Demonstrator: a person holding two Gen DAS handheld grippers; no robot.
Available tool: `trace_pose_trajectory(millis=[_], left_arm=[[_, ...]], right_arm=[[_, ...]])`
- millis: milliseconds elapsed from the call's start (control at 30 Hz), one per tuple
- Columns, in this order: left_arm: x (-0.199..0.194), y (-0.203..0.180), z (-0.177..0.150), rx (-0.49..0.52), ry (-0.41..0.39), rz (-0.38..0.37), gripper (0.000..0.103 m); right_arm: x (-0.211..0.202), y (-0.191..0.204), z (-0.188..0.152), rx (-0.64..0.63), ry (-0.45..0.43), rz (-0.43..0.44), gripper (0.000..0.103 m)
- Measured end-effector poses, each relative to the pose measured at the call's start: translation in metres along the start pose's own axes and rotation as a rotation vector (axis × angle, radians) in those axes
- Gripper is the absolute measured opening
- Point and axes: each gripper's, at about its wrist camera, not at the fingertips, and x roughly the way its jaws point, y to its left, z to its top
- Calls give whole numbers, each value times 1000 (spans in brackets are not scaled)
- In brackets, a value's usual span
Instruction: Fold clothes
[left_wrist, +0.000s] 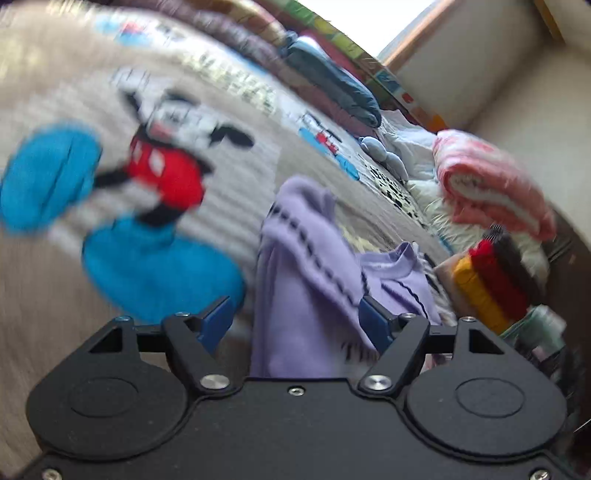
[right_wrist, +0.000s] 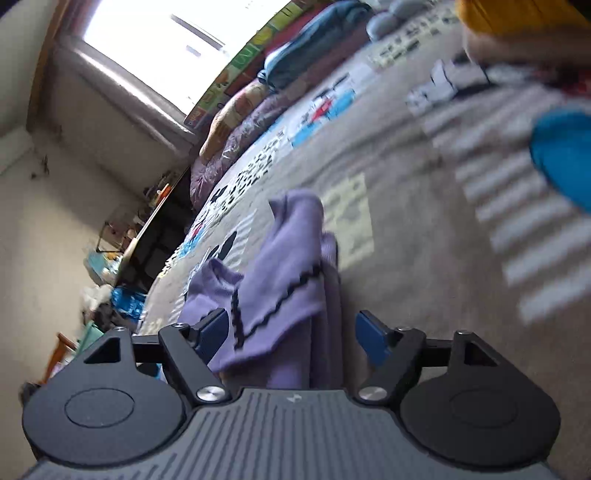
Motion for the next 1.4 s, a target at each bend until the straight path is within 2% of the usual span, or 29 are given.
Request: trace_pose_trajectory(millis=[100,300,467,500,600,733,900,1033,1067,1100,1133,1167,1200,1233,1267,1367,1400], left_arm=[[4,10,-4,-67,19,-42,74],[28,6,2,-83,48,-91,75],[52,-9,4,-42,68,-67,74],[54,-11,4,-42,70,-62,72],[52,-7,1,-115,80,-99,50],[32,-2,-8,-191,55,-158,45],[-14,3,-5,-264,-33,-206,44],[-56,16,10,-305,-117,-214,44],[-63,22,14,-317,-127,-198,45],[-67,28,16,-326,-130,-170,54],[-68,37,15,-335,-115,-129,79],[-70,44,11,-340,-99,-106,89],[-76,51,5,-341,-92,-98,92],[-81,57,-1,-341,-85,-90,91],[-86,63,-7,-342,-78,-82,91],[-101,78,-22,-349,-67,-70,91],[-102,79,-22,-359,-82,-84,92]], right_arm=[[6,-3,-14,33,30,38,76],[23,-2,-12,54,56,56,78],[43,0,-3,26,64,64,74],[45,-1,-3,25,59,67,71],[45,-3,-6,29,41,73,59],[36,-8,-16,100,19,138,49],[27,5,-25,162,10,229,46],[40,38,-20,162,44,318,46],[47,48,-18,140,58,317,46],[55,58,-16,118,72,316,48],[62,67,-15,96,87,310,57],[71,71,-16,68,110,262,62],[78,66,-21,51,160,199,71],[86,62,-25,34,209,135,75],[91,58,-29,21,251,80,67],[64,42,-32,73,202,146,68],[55,37,-32,91,185,167,72]])
